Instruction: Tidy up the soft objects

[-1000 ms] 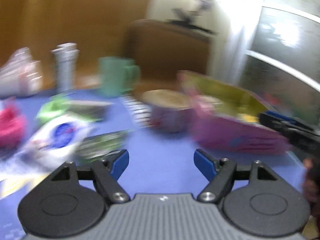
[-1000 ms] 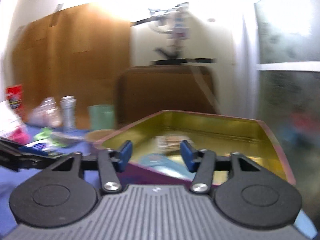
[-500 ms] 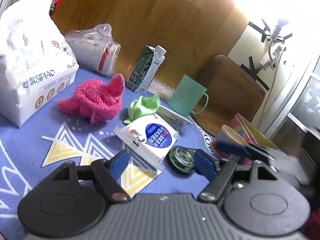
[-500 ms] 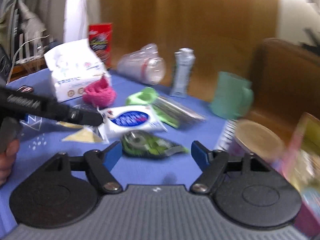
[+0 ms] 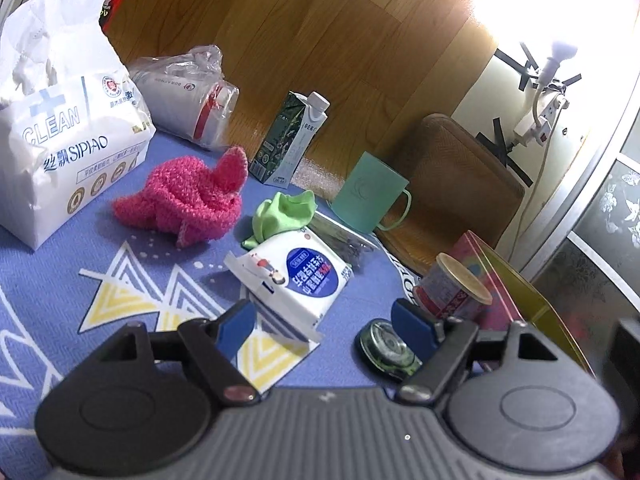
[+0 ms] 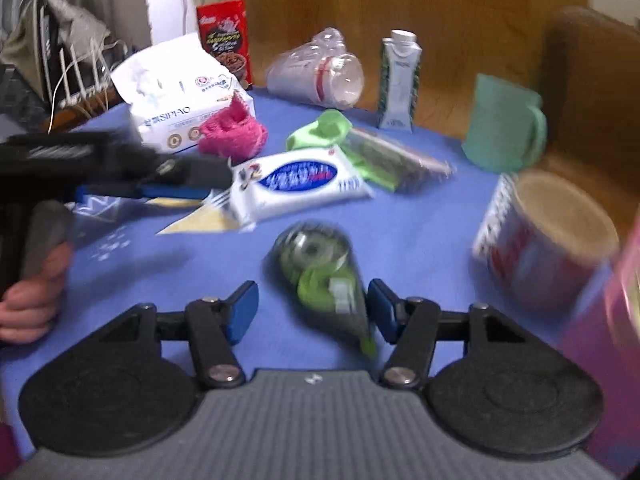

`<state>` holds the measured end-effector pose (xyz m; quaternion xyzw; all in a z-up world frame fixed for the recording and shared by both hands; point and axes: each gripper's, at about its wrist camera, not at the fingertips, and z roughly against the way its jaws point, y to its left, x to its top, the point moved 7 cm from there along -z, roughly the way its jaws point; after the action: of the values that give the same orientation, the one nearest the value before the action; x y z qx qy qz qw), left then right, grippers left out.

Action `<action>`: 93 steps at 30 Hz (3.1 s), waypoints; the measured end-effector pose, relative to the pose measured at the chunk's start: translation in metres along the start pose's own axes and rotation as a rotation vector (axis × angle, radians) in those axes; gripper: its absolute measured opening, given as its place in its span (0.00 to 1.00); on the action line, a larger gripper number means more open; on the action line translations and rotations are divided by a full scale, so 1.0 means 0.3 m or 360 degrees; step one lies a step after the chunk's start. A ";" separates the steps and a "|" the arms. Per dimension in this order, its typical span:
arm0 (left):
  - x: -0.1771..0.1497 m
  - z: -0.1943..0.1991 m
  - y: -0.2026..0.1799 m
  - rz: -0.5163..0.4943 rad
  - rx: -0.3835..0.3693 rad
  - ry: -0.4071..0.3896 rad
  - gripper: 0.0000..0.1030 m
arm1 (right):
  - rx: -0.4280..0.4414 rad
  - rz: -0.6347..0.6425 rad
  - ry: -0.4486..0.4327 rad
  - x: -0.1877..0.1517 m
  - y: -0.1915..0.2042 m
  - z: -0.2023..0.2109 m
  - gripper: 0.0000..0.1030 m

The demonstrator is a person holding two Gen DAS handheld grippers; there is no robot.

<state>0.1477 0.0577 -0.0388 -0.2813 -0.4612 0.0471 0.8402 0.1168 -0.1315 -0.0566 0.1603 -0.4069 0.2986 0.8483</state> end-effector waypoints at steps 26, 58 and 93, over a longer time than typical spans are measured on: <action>-0.117 -0.122 -0.311 -0.0088 -0.0185 0.0363 0.56 | -0.0230 -0.0041 -0.0254 -0.027 -0.010 0.084 0.36; -0.068 -0.318 -0.798 -0.0624 -0.0504 0.0273 0.71 | -0.0870 -0.0336 -0.0614 -0.052 -0.402 0.352 0.46; 0.040 0.062 0.058 -0.0082 0.0023 -0.0071 0.79 | -0.0393 0.0156 0.0181 0.383 -0.176 -0.489 0.86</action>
<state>0.1428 0.0842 -0.0312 -0.2621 -0.4865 0.0350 0.8327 0.2940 -0.0536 -0.0584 0.0175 -0.3992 0.2960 0.8676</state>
